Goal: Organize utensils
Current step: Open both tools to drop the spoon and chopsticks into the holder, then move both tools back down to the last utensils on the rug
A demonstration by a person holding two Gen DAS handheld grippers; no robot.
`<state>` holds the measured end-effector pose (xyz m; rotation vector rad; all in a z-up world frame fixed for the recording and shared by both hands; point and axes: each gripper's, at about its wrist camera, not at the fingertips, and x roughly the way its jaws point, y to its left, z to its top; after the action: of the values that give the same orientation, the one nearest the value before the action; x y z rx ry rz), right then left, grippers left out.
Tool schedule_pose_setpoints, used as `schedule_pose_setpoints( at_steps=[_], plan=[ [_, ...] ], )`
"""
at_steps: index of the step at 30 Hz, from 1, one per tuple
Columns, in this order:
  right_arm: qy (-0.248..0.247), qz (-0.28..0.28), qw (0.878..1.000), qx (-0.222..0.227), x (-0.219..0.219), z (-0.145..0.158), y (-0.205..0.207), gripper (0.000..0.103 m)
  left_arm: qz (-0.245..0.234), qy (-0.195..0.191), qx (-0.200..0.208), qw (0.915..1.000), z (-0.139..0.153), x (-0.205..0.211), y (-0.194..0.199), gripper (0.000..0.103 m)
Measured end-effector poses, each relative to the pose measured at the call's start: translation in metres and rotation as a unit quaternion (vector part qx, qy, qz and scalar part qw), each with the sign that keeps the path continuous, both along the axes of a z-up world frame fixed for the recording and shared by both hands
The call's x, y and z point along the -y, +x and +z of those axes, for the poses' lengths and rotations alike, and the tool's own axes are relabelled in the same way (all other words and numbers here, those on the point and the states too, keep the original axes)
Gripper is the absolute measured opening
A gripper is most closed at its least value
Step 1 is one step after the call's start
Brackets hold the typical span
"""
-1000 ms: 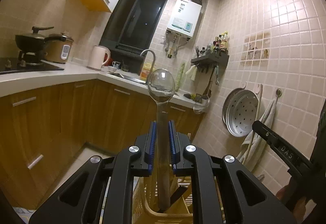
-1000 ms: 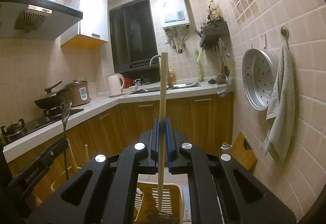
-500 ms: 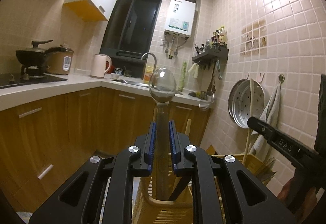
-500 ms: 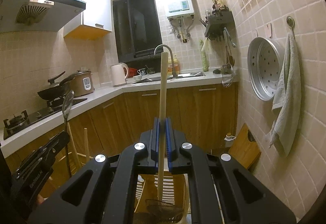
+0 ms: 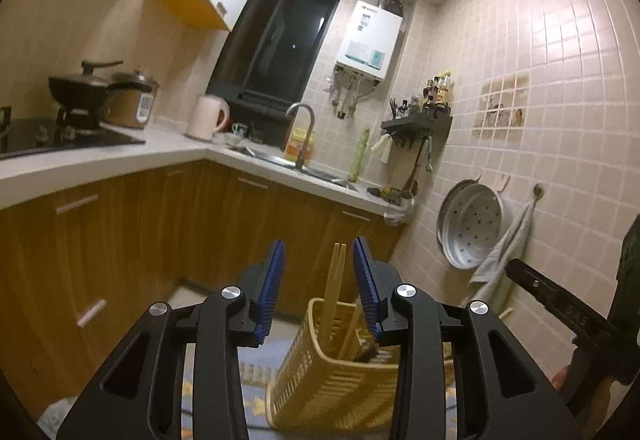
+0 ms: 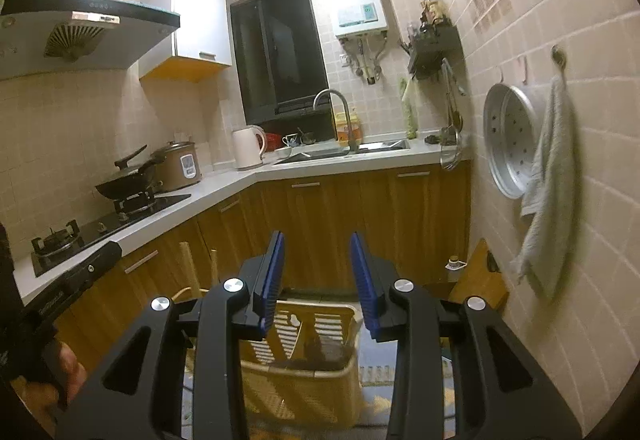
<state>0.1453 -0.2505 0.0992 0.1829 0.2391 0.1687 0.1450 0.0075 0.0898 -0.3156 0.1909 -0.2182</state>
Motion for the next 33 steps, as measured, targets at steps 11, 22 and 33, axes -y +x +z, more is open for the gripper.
schedule_pose_setpoints(
  at_steps=[11, 22, 33],
  plan=[
    [-0.03, -0.008, 0.992, -0.119, 0.006, -0.007, -0.082, 0.031, -0.027, -0.007, -0.087, 0.9958, 0.001, -0.018, -0.049, 0.034],
    [0.0, 0.068, 0.911, -0.407, -0.008, -0.124, -0.087, 0.031, -0.095, -0.012, -0.249, 0.9637, -0.074, -0.011, -0.088, 0.033],
    [-0.009, 0.101, 0.867, -0.487, -0.032, -0.162, -0.101, 0.031, -0.163, -0.023, -0.404, 0.8996, -0.138, 0.017, -0.082, 0.032]
  ],
)
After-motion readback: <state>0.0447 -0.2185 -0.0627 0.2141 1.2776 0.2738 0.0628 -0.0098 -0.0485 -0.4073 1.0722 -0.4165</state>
